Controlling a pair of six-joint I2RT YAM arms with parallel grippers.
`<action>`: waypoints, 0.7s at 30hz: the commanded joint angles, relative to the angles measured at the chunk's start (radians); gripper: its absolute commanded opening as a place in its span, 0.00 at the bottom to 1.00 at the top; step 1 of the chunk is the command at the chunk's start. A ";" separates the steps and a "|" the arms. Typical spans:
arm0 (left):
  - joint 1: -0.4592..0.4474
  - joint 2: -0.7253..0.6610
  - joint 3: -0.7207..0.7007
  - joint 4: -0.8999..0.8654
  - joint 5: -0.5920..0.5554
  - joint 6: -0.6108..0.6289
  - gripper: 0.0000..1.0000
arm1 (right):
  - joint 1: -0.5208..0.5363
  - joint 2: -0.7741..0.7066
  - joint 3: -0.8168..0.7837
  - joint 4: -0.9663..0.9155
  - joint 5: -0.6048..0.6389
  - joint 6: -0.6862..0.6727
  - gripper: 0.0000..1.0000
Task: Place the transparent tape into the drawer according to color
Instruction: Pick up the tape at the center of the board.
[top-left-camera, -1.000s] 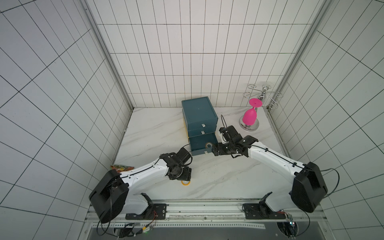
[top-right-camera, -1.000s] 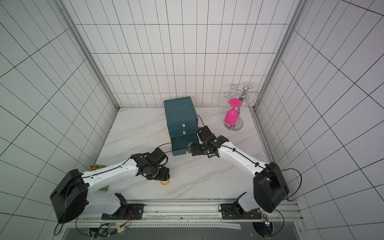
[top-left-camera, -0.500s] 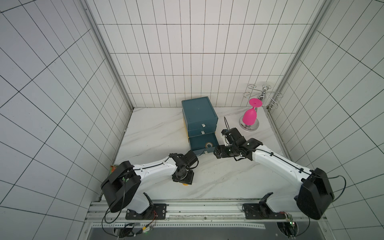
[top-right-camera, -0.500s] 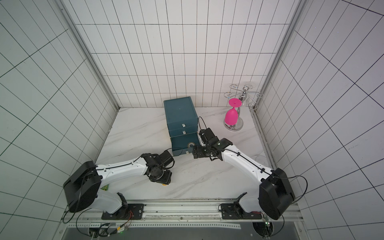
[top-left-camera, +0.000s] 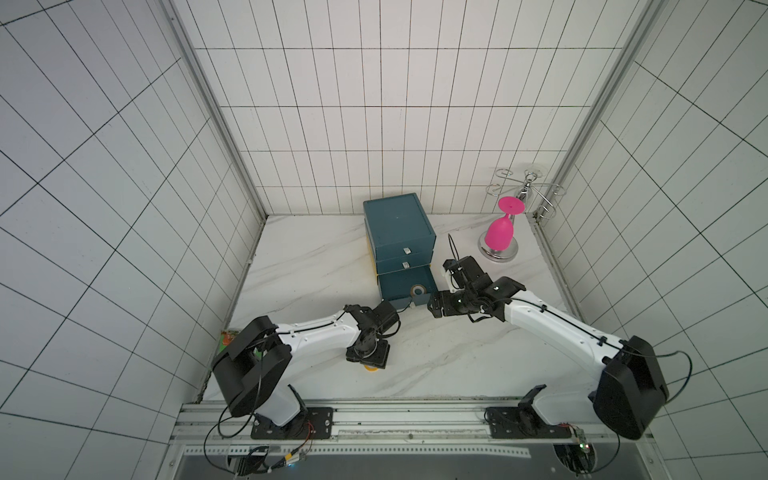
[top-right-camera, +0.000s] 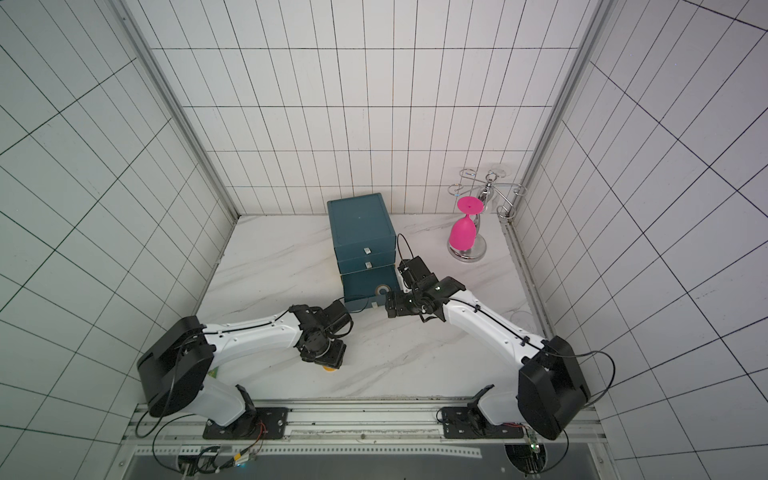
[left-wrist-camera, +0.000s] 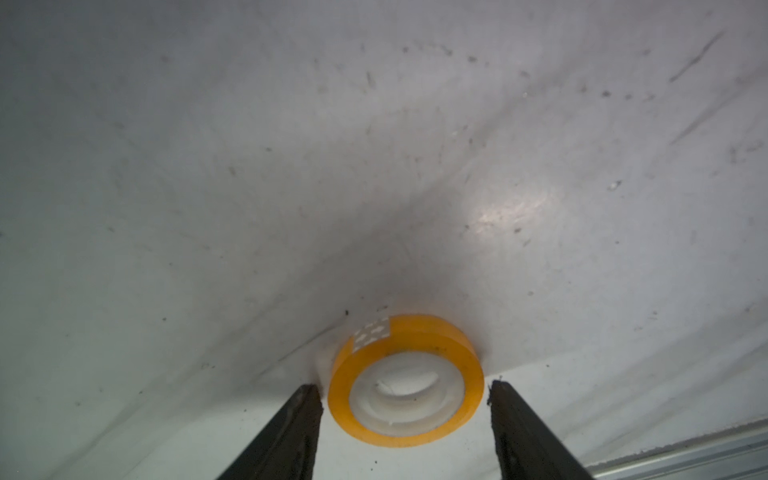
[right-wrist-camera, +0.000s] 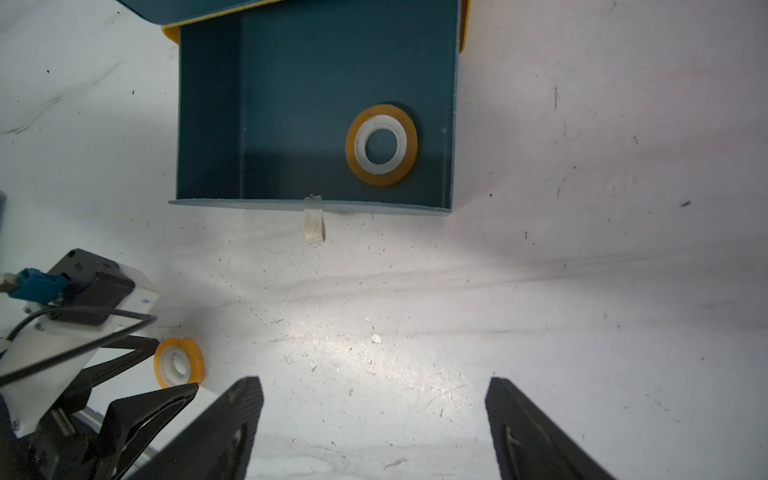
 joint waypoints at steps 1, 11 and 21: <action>-0.004 0.011 0.018 0.003 -0.026 0.013 0.68 | -0.008 -0.024 -0.019 -0.021 0.005 0.000 0.89; -0.013 0.060 0.041 0.025 -0.017 0.023 0.68 | -0.011 -0.028 -0.033 -0.022 0.003 0.002 0.89; -0.035 0.073 0.037 0.023 -0.012 0.014 0.57 | -0.019 -0.032 -0.049 -0.017 -0.002 0.006 0.89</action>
